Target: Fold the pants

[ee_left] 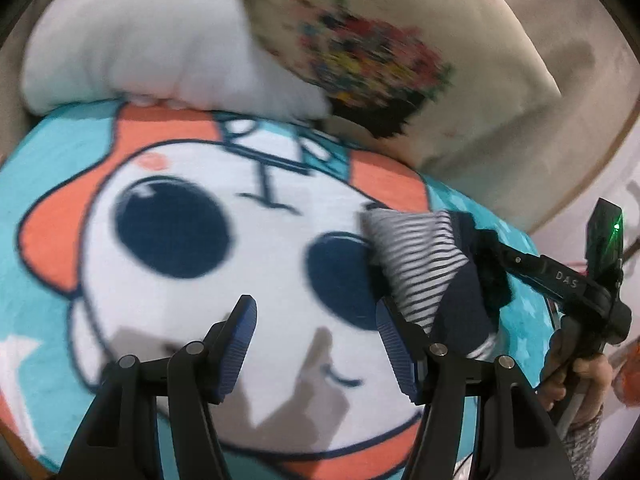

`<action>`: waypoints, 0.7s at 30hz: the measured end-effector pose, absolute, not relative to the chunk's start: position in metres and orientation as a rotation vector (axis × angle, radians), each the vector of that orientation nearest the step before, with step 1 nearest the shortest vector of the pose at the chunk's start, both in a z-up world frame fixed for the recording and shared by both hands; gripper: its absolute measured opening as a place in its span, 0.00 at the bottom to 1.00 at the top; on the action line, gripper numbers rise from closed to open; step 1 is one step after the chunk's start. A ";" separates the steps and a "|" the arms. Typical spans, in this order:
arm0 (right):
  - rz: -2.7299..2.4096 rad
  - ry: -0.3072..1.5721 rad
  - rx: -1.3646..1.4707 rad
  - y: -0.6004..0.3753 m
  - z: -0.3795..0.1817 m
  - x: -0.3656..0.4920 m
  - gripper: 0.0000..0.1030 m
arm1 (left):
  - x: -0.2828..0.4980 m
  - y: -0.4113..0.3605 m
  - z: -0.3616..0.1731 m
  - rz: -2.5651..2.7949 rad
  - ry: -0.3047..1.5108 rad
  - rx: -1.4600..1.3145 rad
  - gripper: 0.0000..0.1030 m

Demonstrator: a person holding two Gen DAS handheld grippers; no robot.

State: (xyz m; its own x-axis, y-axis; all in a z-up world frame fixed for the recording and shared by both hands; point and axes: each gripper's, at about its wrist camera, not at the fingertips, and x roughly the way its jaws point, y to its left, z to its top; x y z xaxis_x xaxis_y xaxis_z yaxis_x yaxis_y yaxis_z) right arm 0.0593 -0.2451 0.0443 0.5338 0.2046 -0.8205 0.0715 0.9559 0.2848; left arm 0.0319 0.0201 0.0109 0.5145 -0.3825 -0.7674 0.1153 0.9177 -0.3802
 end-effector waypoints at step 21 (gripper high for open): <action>0.194 0.867 0.446 -0.269 0.045 0.044 0.67 | 0.036 -0.043 0.007 -0.391 0.977 -0.211 0.77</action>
State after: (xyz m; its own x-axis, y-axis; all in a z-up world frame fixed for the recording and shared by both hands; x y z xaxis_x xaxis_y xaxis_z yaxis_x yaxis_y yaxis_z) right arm 0.0438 -0.2689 0.0449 0.6369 0.3412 -0.6913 0.0144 0.8913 0.4532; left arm 0.0364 -0.0432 0.0074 0.4973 -0.4133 -0.7628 0.2265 0.9106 -0.3457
